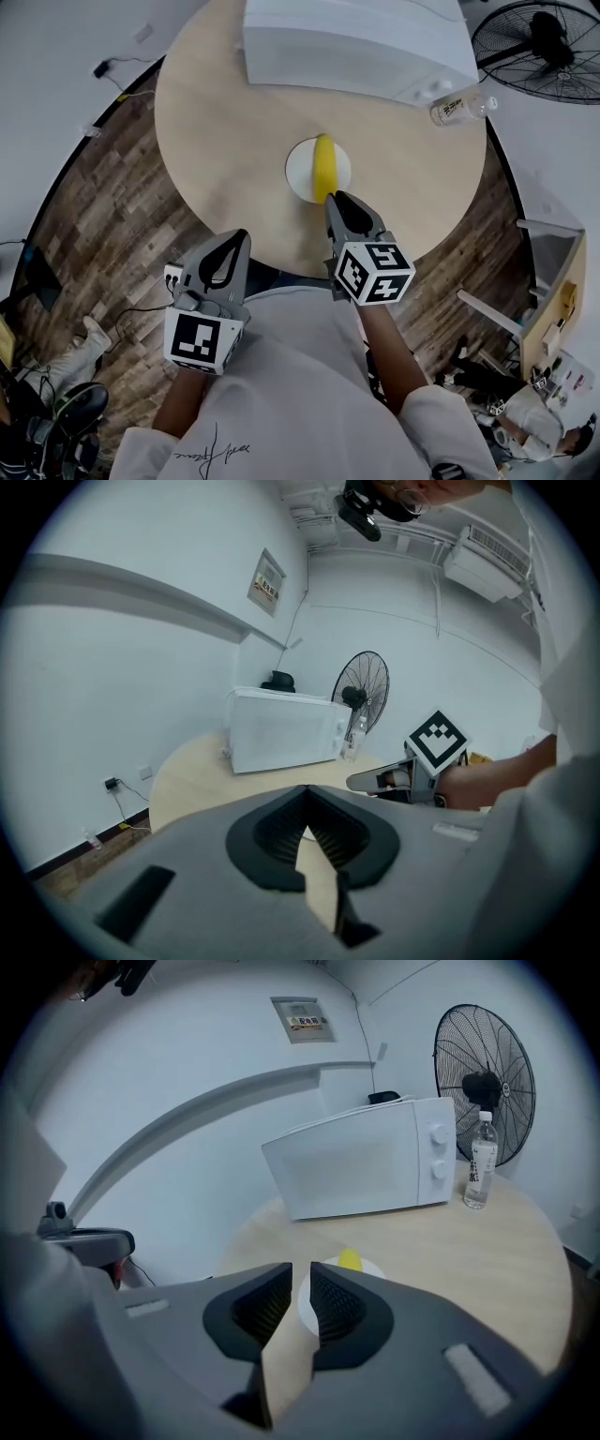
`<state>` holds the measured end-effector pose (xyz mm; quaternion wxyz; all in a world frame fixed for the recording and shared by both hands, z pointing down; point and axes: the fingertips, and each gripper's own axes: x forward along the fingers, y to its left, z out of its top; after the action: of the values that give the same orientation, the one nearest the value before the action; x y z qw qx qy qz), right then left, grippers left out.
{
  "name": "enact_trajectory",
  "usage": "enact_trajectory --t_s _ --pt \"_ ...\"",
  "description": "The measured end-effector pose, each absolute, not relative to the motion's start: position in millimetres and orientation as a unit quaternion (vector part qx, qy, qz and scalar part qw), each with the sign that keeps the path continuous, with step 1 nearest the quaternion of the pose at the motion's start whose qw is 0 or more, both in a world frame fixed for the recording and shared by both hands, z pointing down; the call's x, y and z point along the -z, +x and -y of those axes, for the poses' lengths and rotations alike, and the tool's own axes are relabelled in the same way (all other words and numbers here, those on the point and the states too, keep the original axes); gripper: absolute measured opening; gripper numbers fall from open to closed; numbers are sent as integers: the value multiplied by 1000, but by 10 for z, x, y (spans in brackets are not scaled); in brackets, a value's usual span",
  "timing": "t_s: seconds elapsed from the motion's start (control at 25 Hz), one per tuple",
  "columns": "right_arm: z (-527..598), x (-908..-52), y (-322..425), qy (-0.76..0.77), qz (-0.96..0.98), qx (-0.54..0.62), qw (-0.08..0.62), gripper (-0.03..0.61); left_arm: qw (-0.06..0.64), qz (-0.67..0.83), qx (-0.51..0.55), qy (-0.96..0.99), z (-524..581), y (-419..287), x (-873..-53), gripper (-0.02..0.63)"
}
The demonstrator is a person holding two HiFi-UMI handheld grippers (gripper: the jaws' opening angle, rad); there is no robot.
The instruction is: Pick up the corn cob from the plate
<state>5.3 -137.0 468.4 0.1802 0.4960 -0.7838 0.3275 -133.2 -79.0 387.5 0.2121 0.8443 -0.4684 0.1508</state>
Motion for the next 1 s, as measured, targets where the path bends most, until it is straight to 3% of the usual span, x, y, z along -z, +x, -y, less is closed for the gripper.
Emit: enact_trajectory --t_s 0.48,1.0 --pt "1566 -5005 182 511 764 -323 226 92 188 443 -192 856 800 -1306 -3979 -9" --pt "1709 -5329 169 508 753 -333 252 137 205 431 -218 851 672 -1258 -4082 -9"
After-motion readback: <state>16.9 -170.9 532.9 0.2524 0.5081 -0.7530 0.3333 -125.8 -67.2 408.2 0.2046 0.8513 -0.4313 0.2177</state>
